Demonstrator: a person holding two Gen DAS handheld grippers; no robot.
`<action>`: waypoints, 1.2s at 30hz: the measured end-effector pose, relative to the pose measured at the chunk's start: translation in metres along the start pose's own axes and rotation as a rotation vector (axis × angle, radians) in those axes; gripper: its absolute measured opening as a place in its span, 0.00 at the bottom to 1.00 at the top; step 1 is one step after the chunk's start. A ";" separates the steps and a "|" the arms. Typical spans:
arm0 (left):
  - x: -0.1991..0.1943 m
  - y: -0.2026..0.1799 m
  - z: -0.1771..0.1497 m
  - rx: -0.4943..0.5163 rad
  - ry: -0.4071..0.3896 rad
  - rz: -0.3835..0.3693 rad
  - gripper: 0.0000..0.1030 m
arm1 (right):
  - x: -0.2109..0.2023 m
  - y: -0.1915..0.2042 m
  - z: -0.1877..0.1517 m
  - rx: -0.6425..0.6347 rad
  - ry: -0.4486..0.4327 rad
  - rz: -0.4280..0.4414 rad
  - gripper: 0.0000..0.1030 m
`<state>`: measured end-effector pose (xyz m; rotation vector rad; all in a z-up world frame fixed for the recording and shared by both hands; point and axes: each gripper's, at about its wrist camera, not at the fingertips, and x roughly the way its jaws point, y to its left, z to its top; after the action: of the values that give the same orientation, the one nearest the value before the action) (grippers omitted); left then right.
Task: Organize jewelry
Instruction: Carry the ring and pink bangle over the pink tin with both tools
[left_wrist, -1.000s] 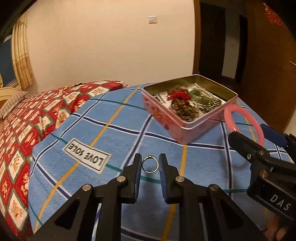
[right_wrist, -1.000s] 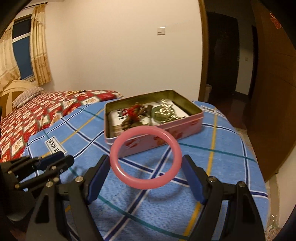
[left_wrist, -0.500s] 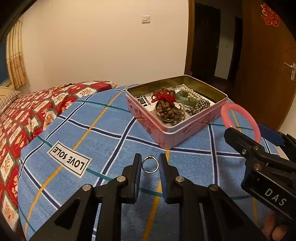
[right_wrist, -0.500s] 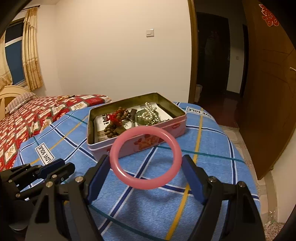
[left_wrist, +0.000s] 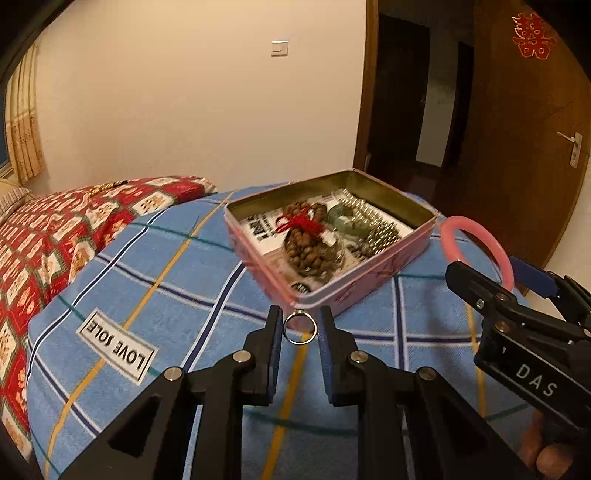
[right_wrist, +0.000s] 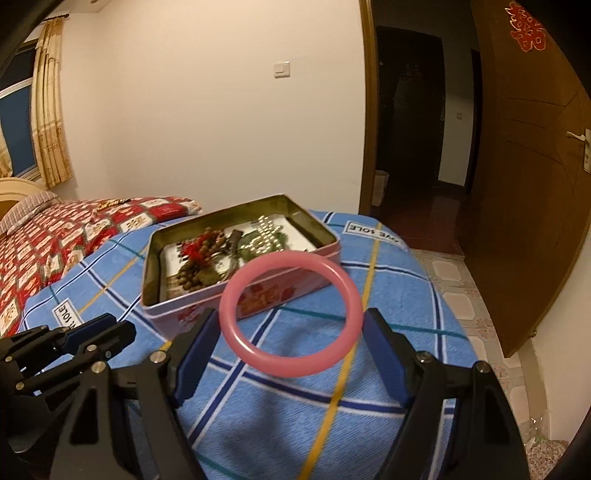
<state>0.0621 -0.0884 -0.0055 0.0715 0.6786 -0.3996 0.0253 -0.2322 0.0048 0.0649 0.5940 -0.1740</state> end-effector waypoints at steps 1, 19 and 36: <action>0.000 -0.001 0.002 0.000 -0.004 -0.003 0.18 | 0.000 -0.003 0.002 0.004 -0.002 -0.005 0.79; 0.010 -0.002 0.042 -0.037 -0.076 -0.028 0.18 | 0.012 -0.013 0.036 0.028 -0.058 -0.017 0.79; 0.050 0.004 0.069 -0.059 -0.091 0.003 0.18 | 0.043 -0.011 0.056 0.078 -0.084 0.009 0.79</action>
<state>0.1400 -0.1147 0.0172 -0.0016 0.5999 -0.3772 0.0891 -0.2555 0.0273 0.1349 0.5031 -0.1905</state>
